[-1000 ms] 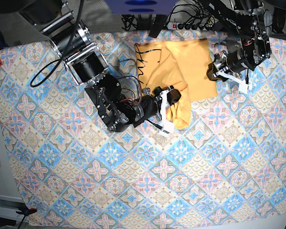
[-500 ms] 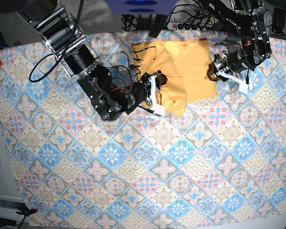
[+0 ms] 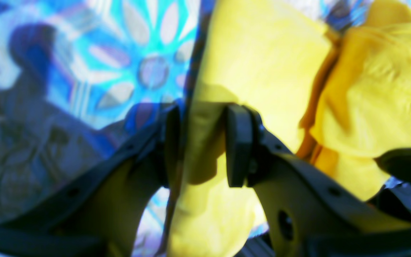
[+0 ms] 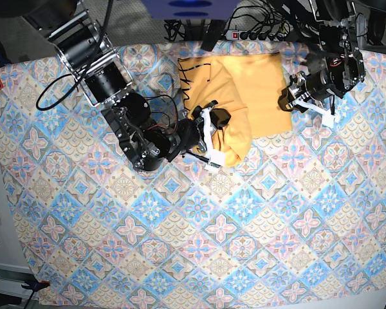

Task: Fold the T-shirt properly
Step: 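Hold the folded shirt with the right gripper and press it down, then grasp the shirt bundle with both grippers and pull it toward the robot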

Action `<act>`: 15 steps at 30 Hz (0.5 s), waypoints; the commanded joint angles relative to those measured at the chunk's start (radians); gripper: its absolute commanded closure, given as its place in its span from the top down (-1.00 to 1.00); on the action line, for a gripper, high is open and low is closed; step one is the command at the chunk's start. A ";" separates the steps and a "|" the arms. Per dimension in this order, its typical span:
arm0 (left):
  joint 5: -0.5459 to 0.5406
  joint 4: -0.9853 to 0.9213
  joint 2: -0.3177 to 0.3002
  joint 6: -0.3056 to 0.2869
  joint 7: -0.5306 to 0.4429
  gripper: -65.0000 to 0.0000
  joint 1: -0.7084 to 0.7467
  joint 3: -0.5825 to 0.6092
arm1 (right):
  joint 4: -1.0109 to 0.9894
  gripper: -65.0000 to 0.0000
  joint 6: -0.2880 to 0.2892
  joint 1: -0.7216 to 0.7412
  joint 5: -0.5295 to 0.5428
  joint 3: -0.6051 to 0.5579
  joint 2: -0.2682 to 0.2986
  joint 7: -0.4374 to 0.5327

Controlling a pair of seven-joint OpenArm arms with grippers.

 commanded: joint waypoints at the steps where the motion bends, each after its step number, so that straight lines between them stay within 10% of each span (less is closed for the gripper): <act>1: 0.013 0.008 -0.006 0.005 -0.025 -0.36 -0.001 0.018 | 0.017 -0.96 0.006 0.027 0.014 0.015 0.003 0.008; 15: 0.013 -0.001 -0.001 0.006 -0.091 -0.67 -0.054 0.215 | 0.022 -0.96 0.007 0.035 0.014 0.093 0.098 0.008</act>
